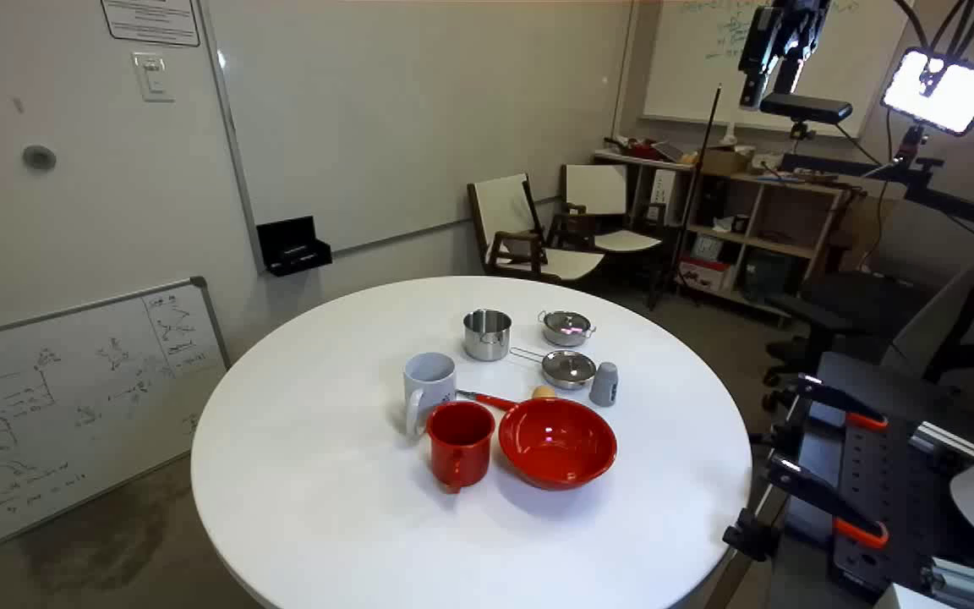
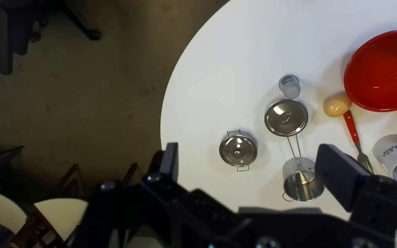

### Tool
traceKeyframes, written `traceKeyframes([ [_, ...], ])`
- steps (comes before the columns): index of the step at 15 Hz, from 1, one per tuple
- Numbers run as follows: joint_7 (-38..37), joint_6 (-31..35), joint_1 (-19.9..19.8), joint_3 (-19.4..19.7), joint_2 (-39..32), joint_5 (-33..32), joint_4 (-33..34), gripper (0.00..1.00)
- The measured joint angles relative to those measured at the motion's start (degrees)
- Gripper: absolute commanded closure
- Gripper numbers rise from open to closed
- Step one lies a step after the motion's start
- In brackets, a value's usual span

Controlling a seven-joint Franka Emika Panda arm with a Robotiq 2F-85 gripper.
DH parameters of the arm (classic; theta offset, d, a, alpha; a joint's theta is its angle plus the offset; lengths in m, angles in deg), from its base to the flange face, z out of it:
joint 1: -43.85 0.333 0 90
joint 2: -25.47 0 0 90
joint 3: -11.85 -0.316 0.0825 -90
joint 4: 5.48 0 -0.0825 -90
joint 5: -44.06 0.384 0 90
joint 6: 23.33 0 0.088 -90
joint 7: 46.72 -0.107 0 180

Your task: Uncover the small pot and put the lid on the table

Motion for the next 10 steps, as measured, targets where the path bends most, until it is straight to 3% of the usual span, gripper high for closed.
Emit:
traceKeyframes([
  [6,0.3,0.2,1.0,0.4,-1.0,0.1,0.2,0.0],
  [10,1.8,5.6,3.4,1.0,-7.5,0.2,0.7,0.0],
])
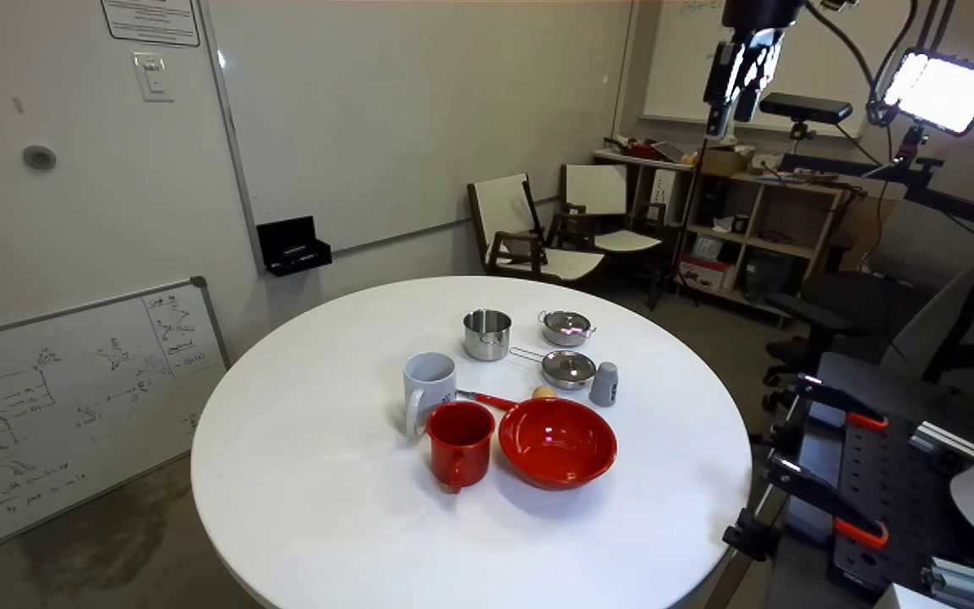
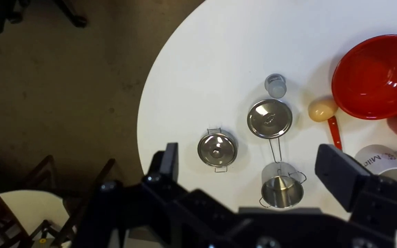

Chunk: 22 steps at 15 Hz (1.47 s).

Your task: Uncover the small pot and put the lid on the table

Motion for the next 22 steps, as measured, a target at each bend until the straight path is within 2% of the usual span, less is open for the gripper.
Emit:
traceKeyframes([
  [7,1.5,13.8,0.2,0.5,-18.1,-3.2,6.3,0.0],
  [13,1.9,16.6,0.1,1.8,-33.3,-3.4,16.6,0.0],
  [22,2.3,16.5,0.5,2.2,-34.6,-2.9,17.4,0.0],
])
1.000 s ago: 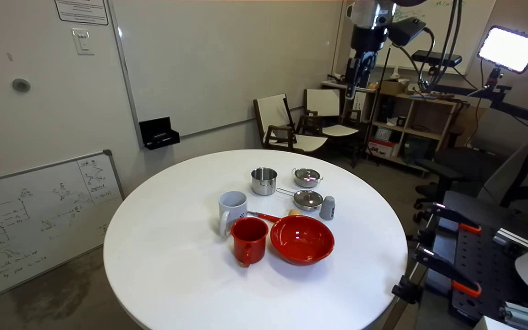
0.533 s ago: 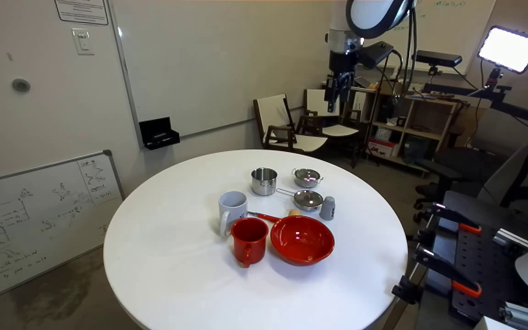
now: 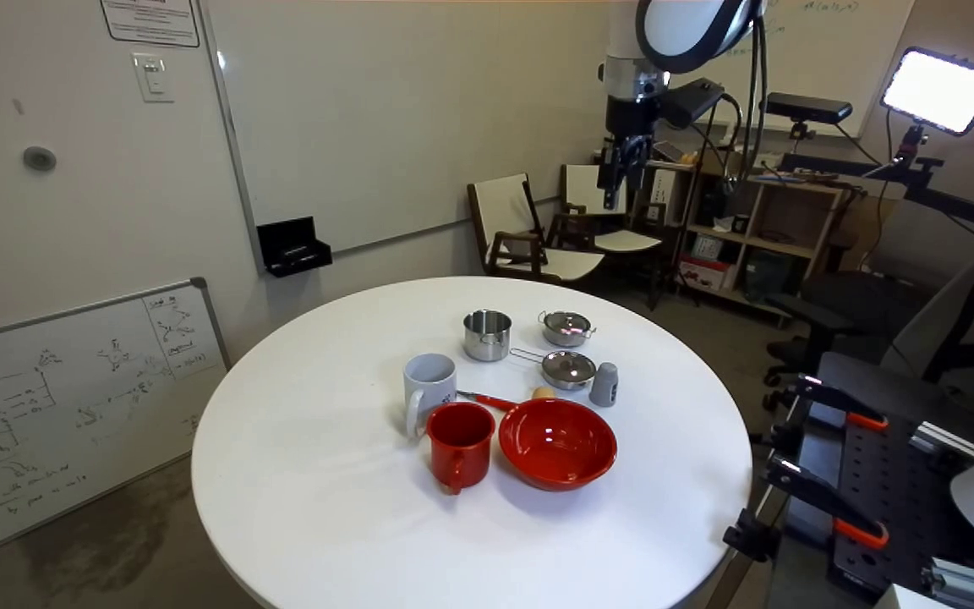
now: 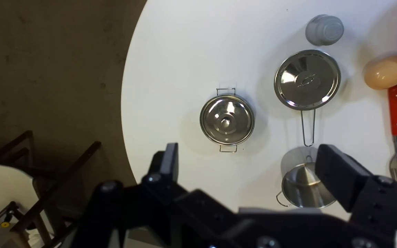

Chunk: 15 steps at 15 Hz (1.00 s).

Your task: Uncover the small pot and put the lid on the table

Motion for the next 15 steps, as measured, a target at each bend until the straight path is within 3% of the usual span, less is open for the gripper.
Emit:
traceKeyframes([
  [7,8.4,0.9,-0.9,0.0,-9.8,12.5,4.4,0.0],
  [15,10.9,1.5,-2.5,-1.2,-24.0,15.8,15.5,0.0],
])
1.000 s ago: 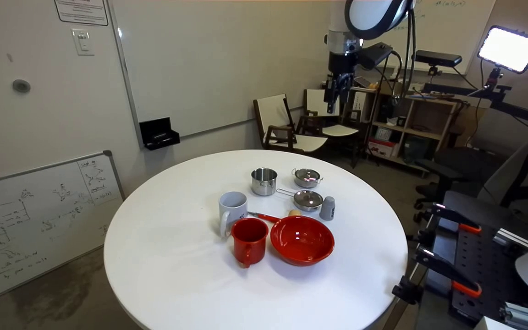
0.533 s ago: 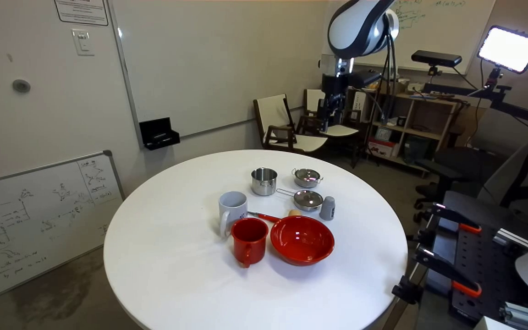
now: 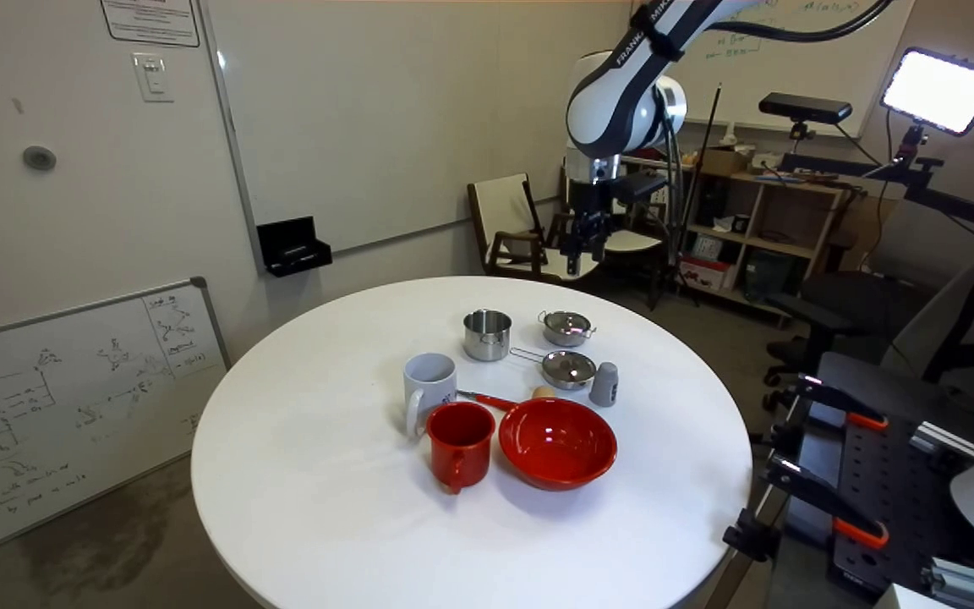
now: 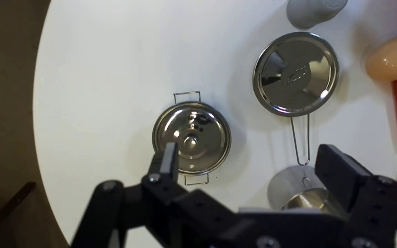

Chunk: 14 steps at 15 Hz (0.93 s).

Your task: Uncover the small pot and put the lid on the table

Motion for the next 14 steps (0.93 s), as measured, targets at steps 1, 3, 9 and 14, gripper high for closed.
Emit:
traceKeyframes([
  [1,0.0,0.0,-0.2,-0.2,-1.5,0.0,1.3,0.0],
  [3,0.0,0.0,-0.7,-0.6,-4.3,0.1,3.8,0.0],
  [9,1.1,-0.6,-3.4,-1.4,-12.6,1.3,10.6,0.0],
  [14,2.1,-2.0,-5.7,-2.3,-18.3,2.0,16.3,0.0],
])
